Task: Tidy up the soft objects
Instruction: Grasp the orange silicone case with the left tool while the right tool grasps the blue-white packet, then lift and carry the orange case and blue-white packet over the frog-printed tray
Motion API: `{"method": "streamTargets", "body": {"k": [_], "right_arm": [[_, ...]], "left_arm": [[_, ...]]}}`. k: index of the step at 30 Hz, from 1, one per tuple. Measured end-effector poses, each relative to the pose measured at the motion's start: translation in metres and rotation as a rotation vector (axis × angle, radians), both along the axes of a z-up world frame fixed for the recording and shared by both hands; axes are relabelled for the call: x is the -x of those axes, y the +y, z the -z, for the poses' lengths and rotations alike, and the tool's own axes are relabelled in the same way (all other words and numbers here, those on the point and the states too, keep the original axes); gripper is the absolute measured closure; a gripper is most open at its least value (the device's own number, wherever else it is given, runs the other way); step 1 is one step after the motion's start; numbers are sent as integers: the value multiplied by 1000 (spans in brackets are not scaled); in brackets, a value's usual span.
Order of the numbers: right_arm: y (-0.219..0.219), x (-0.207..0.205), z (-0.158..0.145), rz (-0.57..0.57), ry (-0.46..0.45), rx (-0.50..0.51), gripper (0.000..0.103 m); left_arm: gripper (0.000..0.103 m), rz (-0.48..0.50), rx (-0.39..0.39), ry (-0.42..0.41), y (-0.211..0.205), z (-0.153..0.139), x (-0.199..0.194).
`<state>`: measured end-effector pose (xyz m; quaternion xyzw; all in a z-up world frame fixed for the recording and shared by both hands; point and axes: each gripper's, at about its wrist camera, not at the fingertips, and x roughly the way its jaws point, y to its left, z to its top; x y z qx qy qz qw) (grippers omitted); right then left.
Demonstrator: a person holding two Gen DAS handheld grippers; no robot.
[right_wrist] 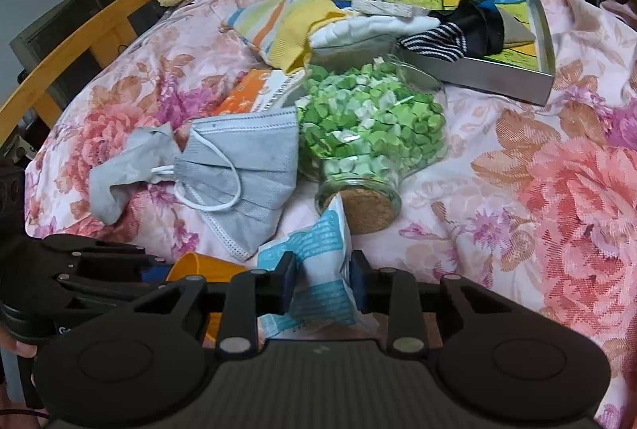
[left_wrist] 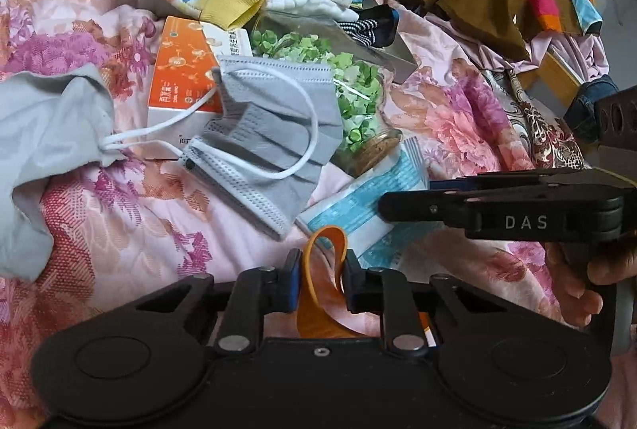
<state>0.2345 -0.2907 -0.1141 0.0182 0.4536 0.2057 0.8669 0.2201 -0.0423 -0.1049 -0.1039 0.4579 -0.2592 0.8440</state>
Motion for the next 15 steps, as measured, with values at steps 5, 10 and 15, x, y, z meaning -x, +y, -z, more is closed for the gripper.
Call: {"method": "streamTargets", "body": {"k": [5,10,15], "right_arm": [[5,2,0,-19,-11,25,70],[9,6,-3,-37,-37,55,74],[9,13,-12,-42,-78,53,81]], "left_arm": [[81,-28,-46,7,2,6,-1],[82,-44,-41,-17,3,1,2],[85,-104,-12,-47,10,-10,10]]}}
